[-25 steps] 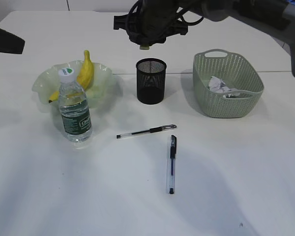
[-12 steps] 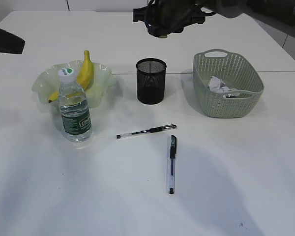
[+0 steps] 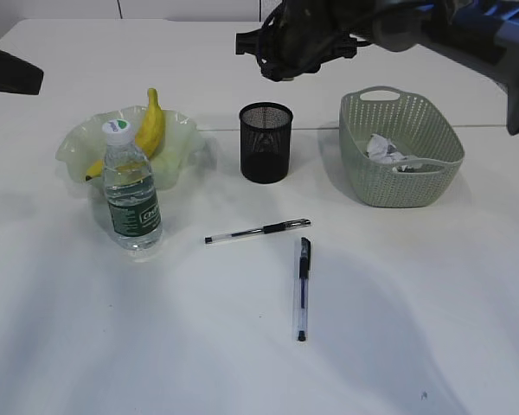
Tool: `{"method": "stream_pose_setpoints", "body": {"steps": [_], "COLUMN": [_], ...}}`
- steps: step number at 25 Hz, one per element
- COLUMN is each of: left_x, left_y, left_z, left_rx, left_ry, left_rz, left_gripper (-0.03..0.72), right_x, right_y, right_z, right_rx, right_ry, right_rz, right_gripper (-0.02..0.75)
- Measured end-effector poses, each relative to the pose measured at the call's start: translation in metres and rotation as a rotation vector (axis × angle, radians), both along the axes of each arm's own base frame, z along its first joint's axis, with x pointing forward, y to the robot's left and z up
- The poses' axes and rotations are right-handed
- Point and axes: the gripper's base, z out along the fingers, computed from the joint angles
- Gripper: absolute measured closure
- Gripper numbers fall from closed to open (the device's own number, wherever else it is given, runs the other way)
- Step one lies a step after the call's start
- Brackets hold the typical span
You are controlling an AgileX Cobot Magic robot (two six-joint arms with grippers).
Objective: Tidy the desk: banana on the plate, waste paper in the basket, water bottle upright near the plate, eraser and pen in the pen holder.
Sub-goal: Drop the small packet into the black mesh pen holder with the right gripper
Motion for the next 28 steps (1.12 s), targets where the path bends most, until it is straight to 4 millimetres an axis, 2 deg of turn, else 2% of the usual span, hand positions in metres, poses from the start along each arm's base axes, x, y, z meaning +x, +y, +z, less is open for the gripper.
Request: {"method": "stream_pose_setpoints", "body": {"steps": [7, 28], "left_x": [0.0, 0.0], "left_y": [0.0, 0.0], "left_z": [0.0, 0.0], "left_rx": [0.0, 0.0], "left_ry": [0.0, 0.001], "left_rz": [0.0, 0.0], "left_gripper": [0.454, 0.454], "right_x": [0.004, 0.007], "right_y": [0.004, 0.009], "right_z": [-0.011, -0.016], "right_rx": [0.054, 0.116], "right_ry": [-0.004, -0.012], "right_rz": [-0.01, -0.013], "right_gripper": [0.556, 0.557]}}
